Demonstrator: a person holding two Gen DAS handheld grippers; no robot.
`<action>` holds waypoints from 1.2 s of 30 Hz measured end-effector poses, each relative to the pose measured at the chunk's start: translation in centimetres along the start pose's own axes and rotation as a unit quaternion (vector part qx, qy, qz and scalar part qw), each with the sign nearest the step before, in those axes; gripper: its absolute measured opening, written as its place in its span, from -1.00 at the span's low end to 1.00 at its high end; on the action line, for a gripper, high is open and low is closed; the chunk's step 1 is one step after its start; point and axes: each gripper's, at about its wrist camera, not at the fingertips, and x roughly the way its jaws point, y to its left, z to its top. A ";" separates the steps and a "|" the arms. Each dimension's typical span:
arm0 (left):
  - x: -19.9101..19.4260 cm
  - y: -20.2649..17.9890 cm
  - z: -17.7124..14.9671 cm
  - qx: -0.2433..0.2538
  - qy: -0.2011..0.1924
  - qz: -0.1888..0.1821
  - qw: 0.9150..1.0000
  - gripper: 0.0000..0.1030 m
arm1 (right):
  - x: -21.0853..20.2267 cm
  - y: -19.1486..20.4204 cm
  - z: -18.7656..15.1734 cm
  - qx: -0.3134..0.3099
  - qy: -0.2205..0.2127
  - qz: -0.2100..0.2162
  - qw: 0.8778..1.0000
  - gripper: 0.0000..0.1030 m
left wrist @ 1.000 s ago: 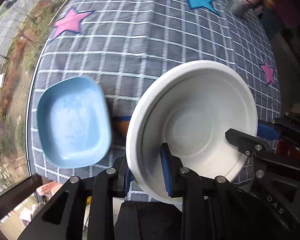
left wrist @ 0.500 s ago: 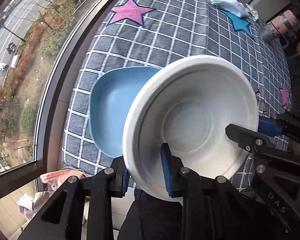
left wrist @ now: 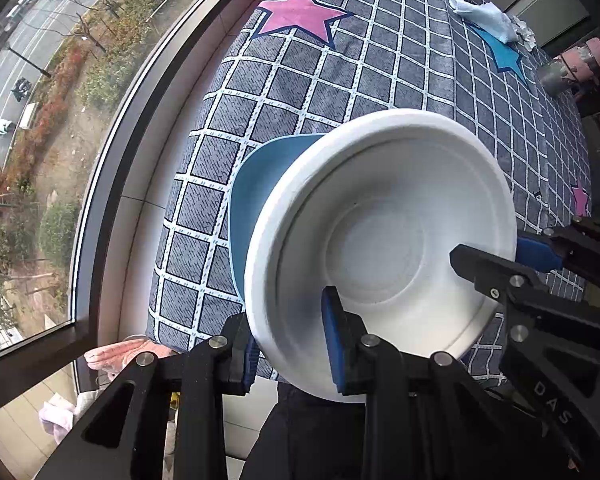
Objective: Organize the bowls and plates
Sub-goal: 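Hold the bowl stack over the pale blue plates and lower it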
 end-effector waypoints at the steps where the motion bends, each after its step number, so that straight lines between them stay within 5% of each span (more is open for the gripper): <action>1: 0.1 0.0 0.1 0.001 0.001 -0.001 1.000 -0.43 | 0.1 0.0 0.1 0.002 0.002 -0.001 1.000 -0.56; 36: 1.7 0.0 1.8 0.004 0.010 -0.009 1.000 -0.42 | 1.4 -0.3 1.0 0.013 0.020 -0.014 1.000 -0.56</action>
